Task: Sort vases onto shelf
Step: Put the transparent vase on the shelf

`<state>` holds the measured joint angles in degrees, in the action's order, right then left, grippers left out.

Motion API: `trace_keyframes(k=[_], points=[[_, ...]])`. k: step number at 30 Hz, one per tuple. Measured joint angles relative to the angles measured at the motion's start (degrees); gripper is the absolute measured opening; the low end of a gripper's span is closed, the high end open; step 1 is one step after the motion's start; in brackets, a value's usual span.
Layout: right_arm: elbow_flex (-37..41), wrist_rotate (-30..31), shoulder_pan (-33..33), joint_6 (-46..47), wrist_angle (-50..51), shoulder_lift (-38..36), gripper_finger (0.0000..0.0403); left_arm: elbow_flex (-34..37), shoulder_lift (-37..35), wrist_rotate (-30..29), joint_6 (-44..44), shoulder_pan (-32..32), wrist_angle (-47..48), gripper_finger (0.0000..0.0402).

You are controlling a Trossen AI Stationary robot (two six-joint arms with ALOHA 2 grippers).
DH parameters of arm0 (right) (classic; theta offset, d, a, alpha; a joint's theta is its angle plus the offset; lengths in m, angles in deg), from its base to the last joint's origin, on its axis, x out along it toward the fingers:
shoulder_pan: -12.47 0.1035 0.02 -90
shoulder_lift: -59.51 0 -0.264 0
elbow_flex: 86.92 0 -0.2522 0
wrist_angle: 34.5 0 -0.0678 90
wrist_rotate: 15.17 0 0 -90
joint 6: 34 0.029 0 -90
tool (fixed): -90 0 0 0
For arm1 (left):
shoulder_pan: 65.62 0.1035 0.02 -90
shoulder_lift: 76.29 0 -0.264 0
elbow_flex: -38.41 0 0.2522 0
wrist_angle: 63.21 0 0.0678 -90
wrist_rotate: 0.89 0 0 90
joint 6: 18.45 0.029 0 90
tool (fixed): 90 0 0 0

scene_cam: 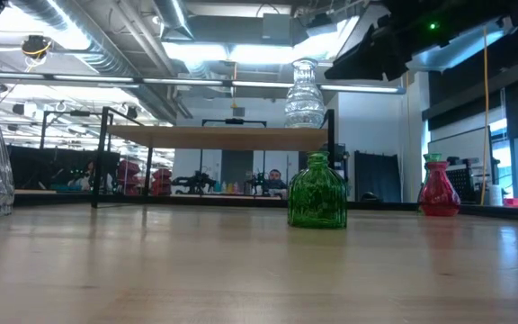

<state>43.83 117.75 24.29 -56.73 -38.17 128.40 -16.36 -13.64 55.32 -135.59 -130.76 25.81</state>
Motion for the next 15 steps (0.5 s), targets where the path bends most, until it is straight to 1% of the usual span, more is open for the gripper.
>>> trace_keyframes(k=[3, 8, 10, 13, 15], points=[[0.0, -0.15, -0.65, 0.18, 0.02, 0.0, 0.0316, -0.02, 0.0, -0.2, -0.33, 2.05, 0.0, 0.0204], [0.0, -2.15, -1.88, 1.27, 0.05, 0.0, 0.0316, -0.04, 0.0, -0.67, -0.21, 4.95, -0.01, 0.0204], [0.0, -2.6, -2.24, 1.51, 0.22, 0.0, 0.0316, -0.04, 0.0, -2.23, 1.27, 5.31, -0.52, 0.0204], [0.0, -2.6, -2.18, 1.57, 0.55, 0.0, 0.0316, -0.06, 0.0, -7.38, 3.45, 5.29, -1.29, 0.0204], [0.0, -2.63, -2.13, 1.59, 0.55, 0.0, 0.0316, 0.01, 0.0, -7.67, 4.35, 5.53, -1.38, 0.0204]])
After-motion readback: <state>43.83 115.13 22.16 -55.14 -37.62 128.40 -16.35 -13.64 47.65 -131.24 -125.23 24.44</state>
